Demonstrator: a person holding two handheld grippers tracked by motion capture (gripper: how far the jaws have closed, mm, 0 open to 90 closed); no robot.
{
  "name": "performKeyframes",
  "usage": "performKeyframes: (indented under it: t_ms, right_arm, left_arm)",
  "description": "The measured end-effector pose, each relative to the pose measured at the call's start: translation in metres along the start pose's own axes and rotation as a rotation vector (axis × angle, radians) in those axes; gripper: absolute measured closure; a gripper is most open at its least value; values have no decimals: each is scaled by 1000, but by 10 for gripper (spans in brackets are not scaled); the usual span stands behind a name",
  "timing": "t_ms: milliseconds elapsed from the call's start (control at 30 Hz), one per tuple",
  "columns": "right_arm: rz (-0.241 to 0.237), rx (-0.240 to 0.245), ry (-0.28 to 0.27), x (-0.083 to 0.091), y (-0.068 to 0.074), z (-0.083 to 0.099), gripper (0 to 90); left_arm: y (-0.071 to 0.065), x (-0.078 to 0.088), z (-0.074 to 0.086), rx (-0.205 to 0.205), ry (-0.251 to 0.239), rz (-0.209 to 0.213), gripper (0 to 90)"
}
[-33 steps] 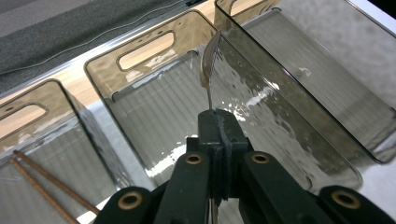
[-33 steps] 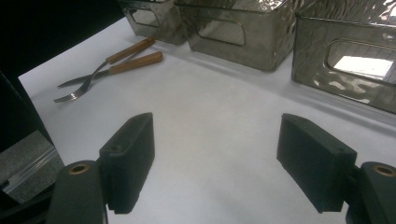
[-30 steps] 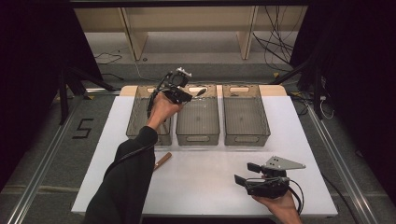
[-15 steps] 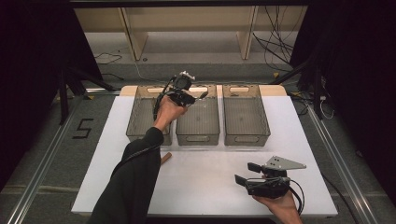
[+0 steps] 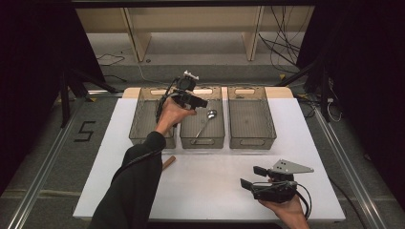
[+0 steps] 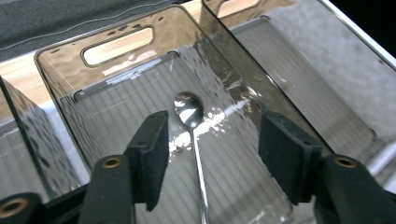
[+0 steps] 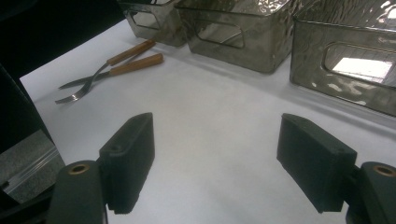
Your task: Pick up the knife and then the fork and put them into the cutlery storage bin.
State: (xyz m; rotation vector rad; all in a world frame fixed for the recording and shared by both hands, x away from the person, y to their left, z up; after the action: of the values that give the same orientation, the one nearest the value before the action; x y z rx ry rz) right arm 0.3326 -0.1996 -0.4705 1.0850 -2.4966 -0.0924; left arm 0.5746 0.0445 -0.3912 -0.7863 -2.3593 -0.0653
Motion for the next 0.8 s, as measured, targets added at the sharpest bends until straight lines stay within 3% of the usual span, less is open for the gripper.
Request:
performKeyframes:
  t_ms: [367,533,800]
  right_arm:
    - [1,0,-4,1,1,-1,282]
    - [4,2,-7,1,0,-1,280]
    - [4,-3,-4,0,1,-1,279]
  left_arm:
    - [-5,53,14,-51,-16,46,291]
    - [-5,76,36,-74,-9,36,266]
    - [5,101,81,-42,-23,-13,251]
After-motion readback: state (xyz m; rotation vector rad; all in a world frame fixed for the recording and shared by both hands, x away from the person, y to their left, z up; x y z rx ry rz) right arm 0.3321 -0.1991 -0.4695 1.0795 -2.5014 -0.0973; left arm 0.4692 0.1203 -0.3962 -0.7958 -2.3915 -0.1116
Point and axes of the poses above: each handheld gripper's, and its own axes: x roughly backward along the jaws, z roughly out of its underside, y roughly to its left, the point moved 5 cm from there along -x, roughly forward along the jaws, and after that the axes turned 9 degrees about -y, right-handed, at the moved point
